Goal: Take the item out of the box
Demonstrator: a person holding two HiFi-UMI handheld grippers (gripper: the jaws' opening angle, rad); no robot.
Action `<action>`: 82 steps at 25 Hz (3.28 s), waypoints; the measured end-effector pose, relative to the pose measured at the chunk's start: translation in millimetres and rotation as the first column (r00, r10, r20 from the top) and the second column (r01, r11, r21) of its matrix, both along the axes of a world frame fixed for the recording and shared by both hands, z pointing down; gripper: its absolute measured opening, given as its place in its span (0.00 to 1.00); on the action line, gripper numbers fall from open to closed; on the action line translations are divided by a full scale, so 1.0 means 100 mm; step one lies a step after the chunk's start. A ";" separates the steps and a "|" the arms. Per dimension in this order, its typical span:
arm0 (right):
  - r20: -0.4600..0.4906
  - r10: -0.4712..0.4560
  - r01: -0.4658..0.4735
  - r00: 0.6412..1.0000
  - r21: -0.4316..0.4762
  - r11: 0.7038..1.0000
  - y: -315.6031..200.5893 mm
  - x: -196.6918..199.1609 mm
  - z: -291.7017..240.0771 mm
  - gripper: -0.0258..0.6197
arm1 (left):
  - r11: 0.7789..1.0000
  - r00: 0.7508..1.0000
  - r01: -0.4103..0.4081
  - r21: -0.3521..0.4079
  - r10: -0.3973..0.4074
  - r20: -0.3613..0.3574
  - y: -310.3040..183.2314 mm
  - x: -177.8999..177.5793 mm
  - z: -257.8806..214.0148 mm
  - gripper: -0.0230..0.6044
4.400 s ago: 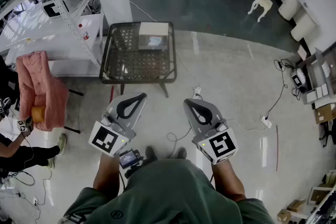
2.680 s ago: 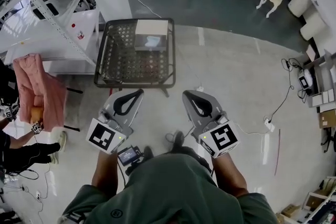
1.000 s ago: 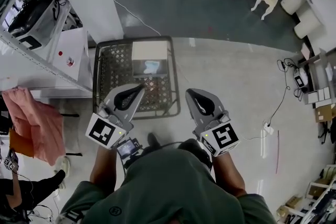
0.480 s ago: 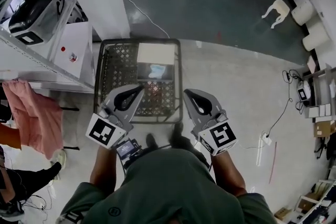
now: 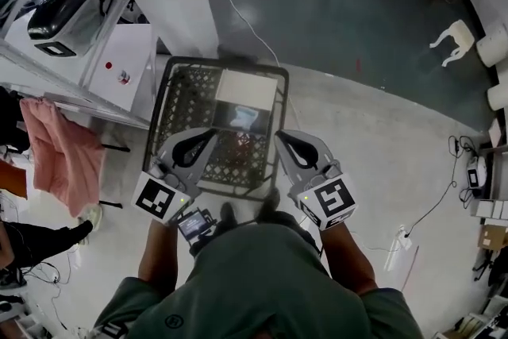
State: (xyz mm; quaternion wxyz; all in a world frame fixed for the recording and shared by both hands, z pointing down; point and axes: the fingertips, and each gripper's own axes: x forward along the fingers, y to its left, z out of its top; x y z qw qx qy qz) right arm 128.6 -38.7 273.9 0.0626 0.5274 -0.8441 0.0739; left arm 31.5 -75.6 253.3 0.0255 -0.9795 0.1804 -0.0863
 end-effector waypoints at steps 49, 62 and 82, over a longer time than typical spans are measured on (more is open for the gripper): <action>-0.037 0.037 -0.050 0.999 -0.429 0.902 -2.14 -0.20 2.91 0.05 | 0.942 0.995 -0.020 -0.334 0.050 0.081 -2.14 -0.10 2.39 0.04; -0.055 0.012 -0.039 0.998 -0.529 0.848 -2.26 -0.26 3.81 0.05 | 0.913 0.993 0.006 -0.407 0.044 0.113 -2.29 -0.16 3.05 0.04; -0.096 -0.062 -0.019 0.993 -0.670 0.742 -2.16 -0.43 5.00 0.13 | 0.884 0.991 0.005 -0.467 0.059 0.123 -2.35 -0.25 3.78 0.04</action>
